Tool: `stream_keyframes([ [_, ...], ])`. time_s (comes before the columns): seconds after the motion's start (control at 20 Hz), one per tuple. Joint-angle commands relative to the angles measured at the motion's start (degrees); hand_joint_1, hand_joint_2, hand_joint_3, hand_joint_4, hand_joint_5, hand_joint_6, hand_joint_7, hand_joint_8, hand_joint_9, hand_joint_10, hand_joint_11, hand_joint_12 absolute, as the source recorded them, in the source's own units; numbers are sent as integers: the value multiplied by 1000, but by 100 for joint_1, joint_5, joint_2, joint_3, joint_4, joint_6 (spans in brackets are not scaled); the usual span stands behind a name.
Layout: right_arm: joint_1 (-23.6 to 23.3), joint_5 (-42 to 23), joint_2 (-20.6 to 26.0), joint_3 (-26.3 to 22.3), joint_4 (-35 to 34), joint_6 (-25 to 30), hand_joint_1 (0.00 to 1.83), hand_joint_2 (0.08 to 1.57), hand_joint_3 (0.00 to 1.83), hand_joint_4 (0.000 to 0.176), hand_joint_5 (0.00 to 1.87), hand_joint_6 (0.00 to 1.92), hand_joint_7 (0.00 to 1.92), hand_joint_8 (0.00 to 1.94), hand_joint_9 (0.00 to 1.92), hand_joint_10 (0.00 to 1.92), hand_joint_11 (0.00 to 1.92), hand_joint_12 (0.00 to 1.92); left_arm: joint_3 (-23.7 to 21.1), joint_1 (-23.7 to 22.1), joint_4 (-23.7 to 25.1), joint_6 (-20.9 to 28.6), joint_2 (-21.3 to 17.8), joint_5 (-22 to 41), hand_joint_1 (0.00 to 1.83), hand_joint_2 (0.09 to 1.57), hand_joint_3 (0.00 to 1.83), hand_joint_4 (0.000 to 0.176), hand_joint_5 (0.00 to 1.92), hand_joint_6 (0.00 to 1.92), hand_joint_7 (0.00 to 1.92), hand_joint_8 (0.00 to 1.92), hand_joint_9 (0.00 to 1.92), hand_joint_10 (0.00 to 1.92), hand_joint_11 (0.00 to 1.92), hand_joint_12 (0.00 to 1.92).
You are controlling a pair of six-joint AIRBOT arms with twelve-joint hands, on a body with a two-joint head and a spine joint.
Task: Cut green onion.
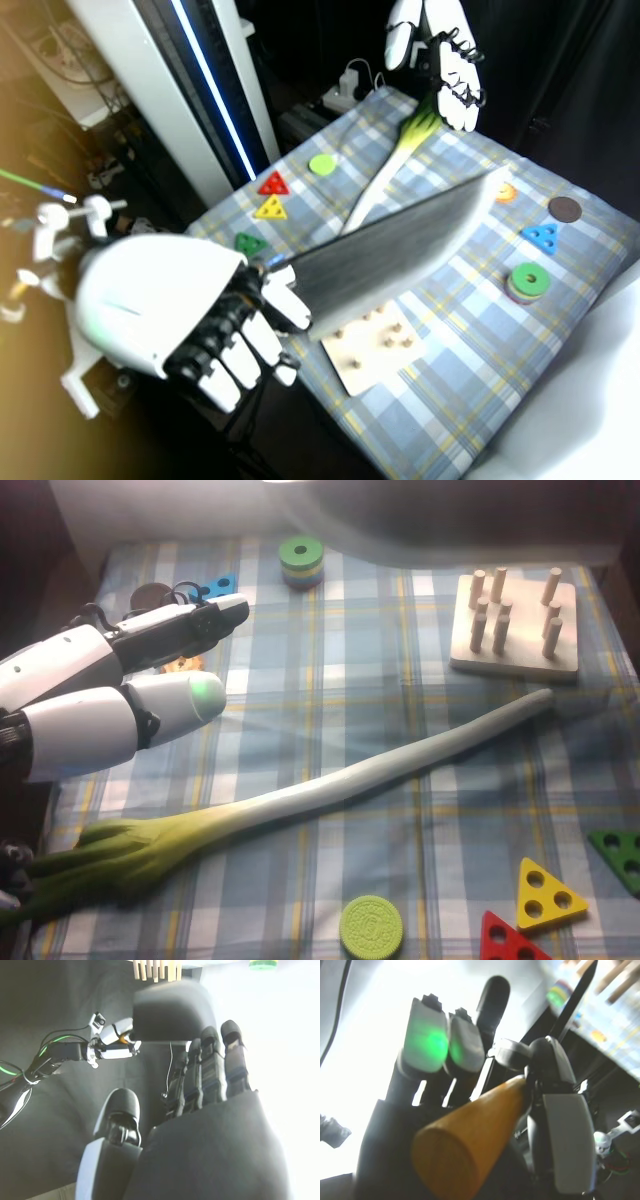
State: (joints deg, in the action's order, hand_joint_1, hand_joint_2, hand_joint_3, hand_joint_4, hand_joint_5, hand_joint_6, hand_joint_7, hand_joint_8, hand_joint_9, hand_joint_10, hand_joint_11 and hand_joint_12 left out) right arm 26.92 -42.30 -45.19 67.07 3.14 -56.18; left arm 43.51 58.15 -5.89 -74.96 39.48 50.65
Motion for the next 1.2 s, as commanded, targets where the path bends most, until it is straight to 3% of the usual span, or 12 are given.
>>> stream_keyframes([
  [0.0, -87, -955, 41, -47, -134, 41, 489, 1377, 1, 175, 1085, 1921, 1304, 1941, 1409, 1921, 1450, 1921, -22, -26, -44, 34, -17, 712, 0, 1507, 0, 0, 158, 1, 139, 0, 178, 0, 0, 336],
  [0.2, -54, -1044, 61, -158, -115, 41, 585, 1380, 0, 175, 1110, 1921, 1361, 1941, 1474, 1921, 1512, 1921, -40, 50, -132, 34, -45, 834, 0, 1495, 0, 0, 157, 0, 168, 8, 184, 3, 0, 345],
  [0.55, 9, -580, -58, -40, -119, 42, 622, 1394, 0, 174, 1048, 1921, 1285, 1941, 1407, 1921, 1404, 1921, -63, 82, -170, 34, -72, 882, 14, 1501, 0, 0, 76, 2, 116, 3, 144, 0, 0, 284],
  [0.6, 18, -486, -85, -11, -119, 42, 633, 1389, 0, 170, 1043, 1921, 1279, 1941, 1390, 1921, 1279, 1921, -63, 83, -170, 34, -72, 881, 54, 1500, 0, 0, 82, 3, 118, 2, 143, 0, 0, 270],
  [0.65, 26, -421, -101, 12, -119, 42, 614, 1377, 0, 126, 954, 1921, 1223, 1941, 1360, 1921, 1276, 1921, -63, 84, -170, 34, -72, 876, 41, 1495, 0, 0, 93, 2, 127, 2, 156, 2, 0, 322],
  [0.7, 32, -366, -105, 25, -120, 42, 630, 1365, 0, 114, 933, 1921, 1181, 1941, 1336, 1921, 1305, 1921, -64, 85, -170, 34, -72, 875, 15, 1499, 1, 0, 83, 1, 105, 2, 131, 2, 0, 286],
  [0.75, 50, -287, -107, 39, -121, 42, 633, 1372, 0, 113, 879, 1921, 1146, 1941, 1324, 1921, 1334, 1921, -67, 90, -170, 34, -72, 870, 12, 1503, 3, 0, 89, 4, 102, 2, 127, 3, 0, 279],
  [0.8, 69, -230, -103, 52, -121, 42, 616, 1369, 0, 119, 871, 1921, 1127, 1941, 1284, 1921, 1082, 1921, -68, 95, -170, 34, -71, 864, 2, 1508, 2, 0, 105, 4, 122, 4, 146, 5, 0, 316],
  [1.0, 83, 33, -104, 153, -119, 41, 593, 1359, 0, 126, 907, 1921, 1203, 1941, 1352, 1921, 1433, 1921, -67, 101, -167, 34, -70, 821, 0, 1505, 0, 0, 109, 5, 139, 2, 147, 4, 0, 236],
  [1.05, 83, 103, -105, 184, -118, 41, 569, 1356, 0, 123, 883, 1921, 1141, 1941, 983, 1710, 941, 1921, -66, 101, -165, 34, -68, 814, 0, 1505, 0, 0, 122, 2, 142, 1, 152, 2, 0, 259],
  [1.1, 83, 161, -105, 210, -118, 41, 565, 1359, 0, 118, 873, 1921, 1121, 1941, 905, 1644, 812, 1921, -64, 101, -164, 34, -62, 811, 0, 1504, 0, 0, 125, 2, 142, 0, 153, 1, 0, 264],
  [1.15, 81, 241, -104, 244, -114, 39, 603, 1365, 0, 109, 863, 1921, 1169, 1941, 1057, 1866, 1099, 1921, -60, 101, -164, 34, -55, 807, 0, 1502, 0, 0, 114, 0, 134, 0, 147, 0, 0, 252],
])
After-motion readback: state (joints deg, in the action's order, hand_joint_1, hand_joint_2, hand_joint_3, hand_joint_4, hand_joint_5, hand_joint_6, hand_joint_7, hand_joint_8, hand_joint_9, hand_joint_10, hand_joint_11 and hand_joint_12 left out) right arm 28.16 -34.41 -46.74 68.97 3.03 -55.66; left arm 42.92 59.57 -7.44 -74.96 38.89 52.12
